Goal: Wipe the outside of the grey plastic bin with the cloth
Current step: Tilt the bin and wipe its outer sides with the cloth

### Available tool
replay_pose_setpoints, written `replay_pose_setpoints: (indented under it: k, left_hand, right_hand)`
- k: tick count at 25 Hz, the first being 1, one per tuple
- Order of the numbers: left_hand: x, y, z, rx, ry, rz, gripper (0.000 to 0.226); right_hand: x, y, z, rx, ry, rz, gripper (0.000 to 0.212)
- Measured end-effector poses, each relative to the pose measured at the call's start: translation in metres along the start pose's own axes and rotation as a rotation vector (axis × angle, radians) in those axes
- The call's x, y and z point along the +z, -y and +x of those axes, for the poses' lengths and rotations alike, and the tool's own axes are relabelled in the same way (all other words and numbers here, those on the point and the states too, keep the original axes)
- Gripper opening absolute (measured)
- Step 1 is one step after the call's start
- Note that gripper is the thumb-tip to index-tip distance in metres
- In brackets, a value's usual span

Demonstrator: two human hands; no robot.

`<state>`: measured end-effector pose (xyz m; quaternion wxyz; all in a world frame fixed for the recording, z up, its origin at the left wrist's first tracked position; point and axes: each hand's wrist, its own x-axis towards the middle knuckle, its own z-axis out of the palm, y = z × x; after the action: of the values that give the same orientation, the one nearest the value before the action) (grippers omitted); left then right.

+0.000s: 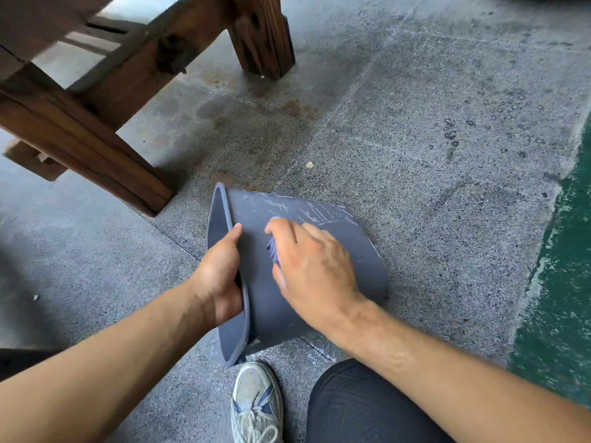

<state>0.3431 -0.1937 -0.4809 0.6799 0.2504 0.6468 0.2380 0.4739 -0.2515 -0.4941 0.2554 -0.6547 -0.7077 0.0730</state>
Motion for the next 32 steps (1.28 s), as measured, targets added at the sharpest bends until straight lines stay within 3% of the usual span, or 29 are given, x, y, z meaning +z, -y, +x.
replay_pose_setpoints:
  k: [7,16,21,24,28,32]
  left_hand:
    - [0.004,0.001,-0.002,-0.065,-0.036,-0.024,0.062]
    - [0.000,0.005,0.001,-0.061,-0.037,-0.050,0.056]
    - [-0.010,0.005,0.004,-0.074,0.066,-0.018,0.049]
    - [-0.020,-0.002,0.008,-0.033,0.094,-0.008,0.043]
    - [-0.022,-0.001,0.014,0.030,0.090,0.033,0.042]
    - [-0.010,0.000,0.013,0.047,0.131,0.084,0.052]
  right_hand:
    - [0.014,-0.028,-0.008,-0.018,0.078,-0.152,0.026]
    - [0.027,-0.132,-0.023,0.263,0.235,-0.250,0.030]
    - [0.032,-0.152,-0.034,0.350,0.277,-0.259,0.027]
    - [0.030,-0.158,-0.036,0.422,0.250,-0.226,0.027]
    - [0.014,-0.138,-0.020,0.485,0.087,-0.042,0.030]
    - [-0.008,-0.082,0.006,0.413,0.001,0.179,0.044]
